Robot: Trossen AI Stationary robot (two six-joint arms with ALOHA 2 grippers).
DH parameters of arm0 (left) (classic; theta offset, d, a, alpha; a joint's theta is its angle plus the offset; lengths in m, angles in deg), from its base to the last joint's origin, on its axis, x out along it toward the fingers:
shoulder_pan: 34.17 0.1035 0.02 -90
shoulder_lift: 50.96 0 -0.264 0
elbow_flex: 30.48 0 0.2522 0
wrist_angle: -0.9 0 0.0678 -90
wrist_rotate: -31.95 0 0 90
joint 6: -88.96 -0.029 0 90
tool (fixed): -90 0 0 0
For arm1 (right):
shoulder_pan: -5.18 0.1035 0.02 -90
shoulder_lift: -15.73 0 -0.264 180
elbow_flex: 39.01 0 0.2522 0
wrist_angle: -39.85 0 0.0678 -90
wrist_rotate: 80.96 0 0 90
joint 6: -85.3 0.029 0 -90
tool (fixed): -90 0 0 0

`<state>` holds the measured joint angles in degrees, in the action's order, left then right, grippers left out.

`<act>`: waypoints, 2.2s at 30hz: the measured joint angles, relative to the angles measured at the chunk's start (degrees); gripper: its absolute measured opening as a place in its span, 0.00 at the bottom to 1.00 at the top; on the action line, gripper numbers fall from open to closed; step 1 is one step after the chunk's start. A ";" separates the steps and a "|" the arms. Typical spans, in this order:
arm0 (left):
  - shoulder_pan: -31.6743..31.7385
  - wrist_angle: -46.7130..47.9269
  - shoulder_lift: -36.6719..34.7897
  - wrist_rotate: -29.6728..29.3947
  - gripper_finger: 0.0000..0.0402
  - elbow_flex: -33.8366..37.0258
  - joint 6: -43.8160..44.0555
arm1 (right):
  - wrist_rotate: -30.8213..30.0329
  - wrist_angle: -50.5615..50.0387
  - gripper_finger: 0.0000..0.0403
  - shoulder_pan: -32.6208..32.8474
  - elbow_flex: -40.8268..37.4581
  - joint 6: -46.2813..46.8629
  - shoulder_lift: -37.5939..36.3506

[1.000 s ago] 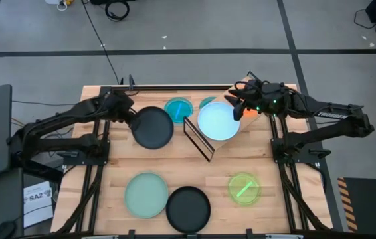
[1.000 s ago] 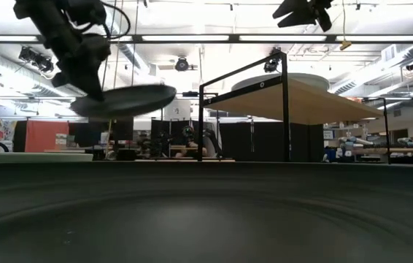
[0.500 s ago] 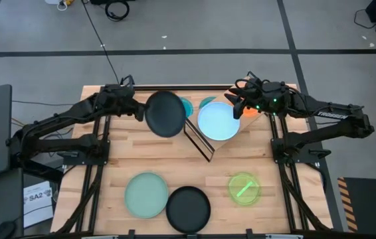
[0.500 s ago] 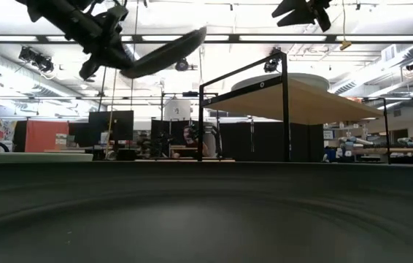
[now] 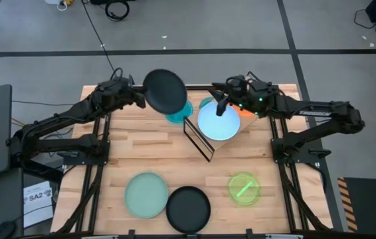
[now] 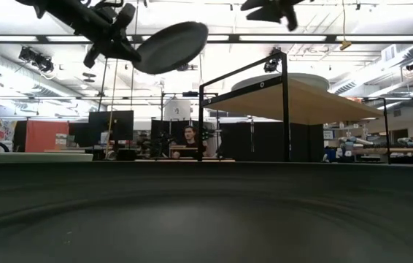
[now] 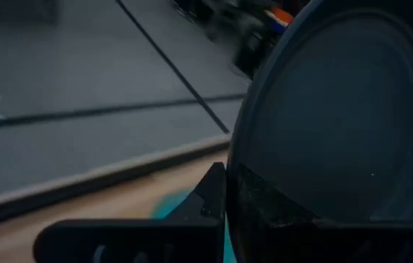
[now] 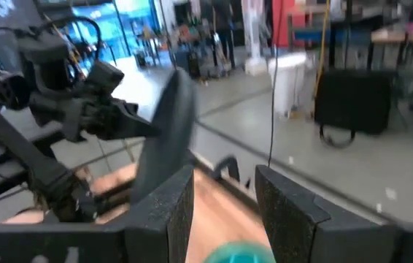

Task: Place and stack plates onto a shelf
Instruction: Stack the top big black plate on top of the big light blue plate on the shelf

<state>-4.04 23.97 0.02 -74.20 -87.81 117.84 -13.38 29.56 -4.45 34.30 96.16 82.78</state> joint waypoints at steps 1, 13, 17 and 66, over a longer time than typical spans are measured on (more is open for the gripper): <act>0.00 -0.11 0.00 -2.09 0.04 0.00 -0.03 | 0.00 2.35 0.38 0.00 0.00 -1.23 1.05; -0.13 -8.36 0.02 -12.29 0.04 0.00 -6.25 | -0.01 29.99 0.38 0.00 0.00 -14.51 15.32; -0.13 -9.63 0.02 -12.34 0.04 0.00 -7.51 | -1.44 38.74 0.38 0.00 0.00 -18.09 20.12; -2.14 -9.72 0.05 -8.60 0.12 0.00 -7.64 | -7.40 48.03 0.06 -4.55 7.17 -18.71 32.82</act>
<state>-6.19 14.25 0.08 -82.80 -87.81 110.19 -20.78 77.59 -9.00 41.47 77.44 115.61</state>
